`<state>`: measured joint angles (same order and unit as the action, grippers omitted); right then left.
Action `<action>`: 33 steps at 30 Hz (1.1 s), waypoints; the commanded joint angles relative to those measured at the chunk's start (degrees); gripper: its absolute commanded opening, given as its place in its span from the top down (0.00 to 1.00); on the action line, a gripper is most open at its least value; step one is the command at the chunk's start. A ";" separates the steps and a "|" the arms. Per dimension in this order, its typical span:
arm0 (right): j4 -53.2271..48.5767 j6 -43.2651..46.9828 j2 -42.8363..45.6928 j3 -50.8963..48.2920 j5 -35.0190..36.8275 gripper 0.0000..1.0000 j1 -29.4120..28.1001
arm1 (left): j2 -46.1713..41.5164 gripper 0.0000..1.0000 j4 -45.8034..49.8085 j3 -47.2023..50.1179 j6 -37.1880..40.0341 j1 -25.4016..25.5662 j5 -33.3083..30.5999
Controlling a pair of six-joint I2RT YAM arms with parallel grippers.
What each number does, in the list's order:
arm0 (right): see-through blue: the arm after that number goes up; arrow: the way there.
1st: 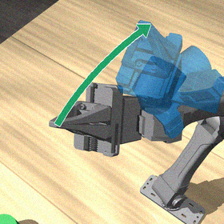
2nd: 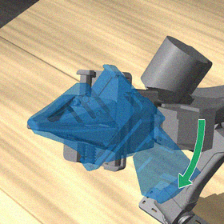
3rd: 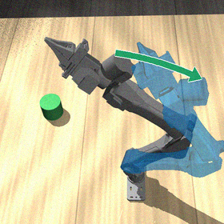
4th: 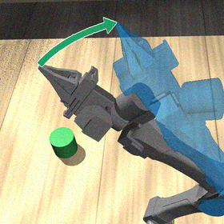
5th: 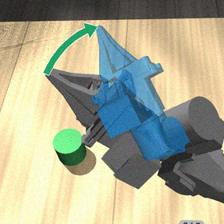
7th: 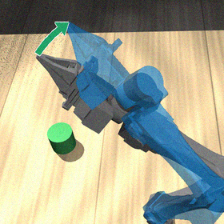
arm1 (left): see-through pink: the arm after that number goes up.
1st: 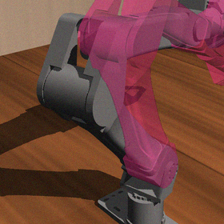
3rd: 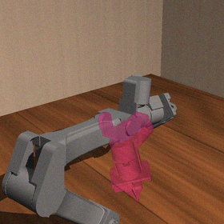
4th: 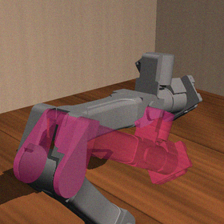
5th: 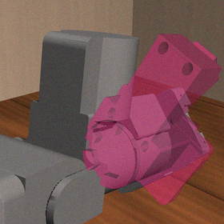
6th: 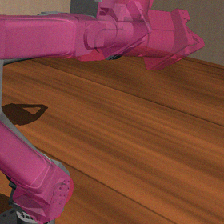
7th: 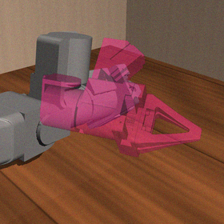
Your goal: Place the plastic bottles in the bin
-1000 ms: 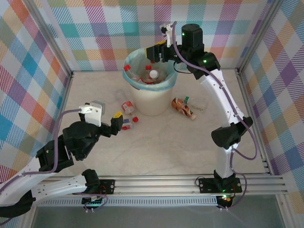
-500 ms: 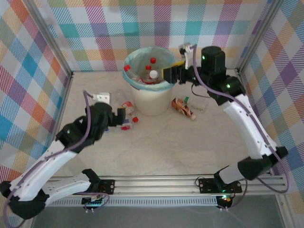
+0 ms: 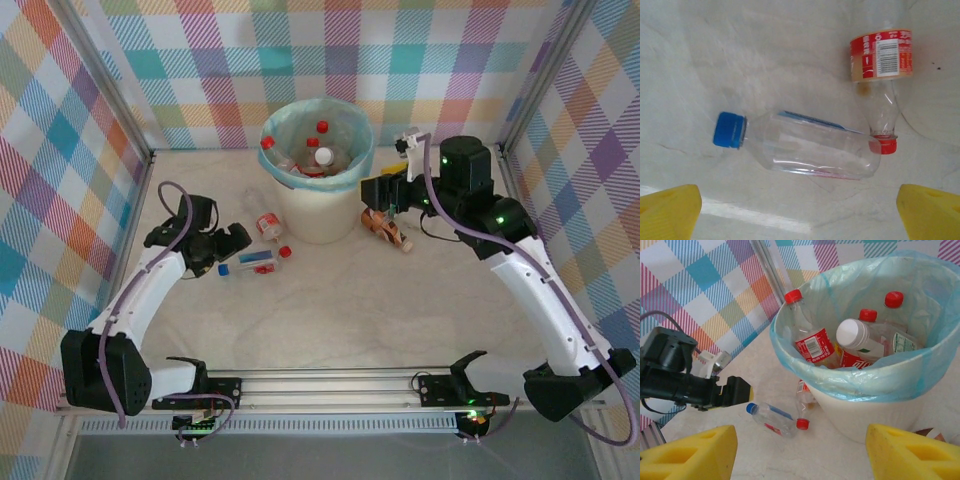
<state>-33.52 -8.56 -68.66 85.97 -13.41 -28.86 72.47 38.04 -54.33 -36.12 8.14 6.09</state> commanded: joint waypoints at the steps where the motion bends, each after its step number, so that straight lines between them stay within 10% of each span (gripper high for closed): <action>1: 0.04 0.83 1.29 -0.92 0.70 0.31 -0.14 | -0.11 0.00 -6.24 2.80 -10.99 -0.75 2.94; 13: -0.52 1.59 3.09 -3.49 0.79 0.31 -0.10 | -5.22 0.00 -16.91 15.89 -36.21 -5.24 -0.28; 33: -1.39 3.88 3.81 -4.50 3.01 0.30 -0.14 | 6.87 0.25 -30.60 19.25 -47.70 -6.29 1.97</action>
<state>-34.74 -6.33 -66.04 81.82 -11.11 -28.86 78.67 9.89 -36.23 -82.13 2.79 7.29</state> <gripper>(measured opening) 0.697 0.764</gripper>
